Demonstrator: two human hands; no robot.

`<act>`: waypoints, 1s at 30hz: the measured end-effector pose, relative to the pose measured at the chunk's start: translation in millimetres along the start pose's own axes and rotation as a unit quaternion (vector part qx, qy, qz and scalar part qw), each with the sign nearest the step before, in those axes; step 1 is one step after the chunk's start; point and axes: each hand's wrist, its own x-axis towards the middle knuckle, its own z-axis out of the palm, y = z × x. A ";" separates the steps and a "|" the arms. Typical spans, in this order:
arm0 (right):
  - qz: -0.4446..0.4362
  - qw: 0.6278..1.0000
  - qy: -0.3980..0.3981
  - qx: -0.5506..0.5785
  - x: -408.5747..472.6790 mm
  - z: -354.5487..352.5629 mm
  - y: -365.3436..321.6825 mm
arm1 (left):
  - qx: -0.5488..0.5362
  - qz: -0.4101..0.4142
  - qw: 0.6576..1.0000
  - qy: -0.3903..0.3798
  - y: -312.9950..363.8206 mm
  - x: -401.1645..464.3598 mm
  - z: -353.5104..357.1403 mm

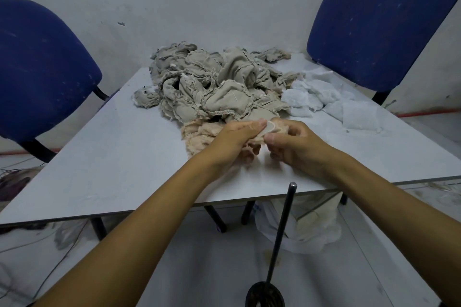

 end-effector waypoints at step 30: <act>-0.041 0.963 0.161 -0.215 7.1 19.8 11.1 | 0.403 0.090 0.911 0.012 -7.0 -14.4 -33.8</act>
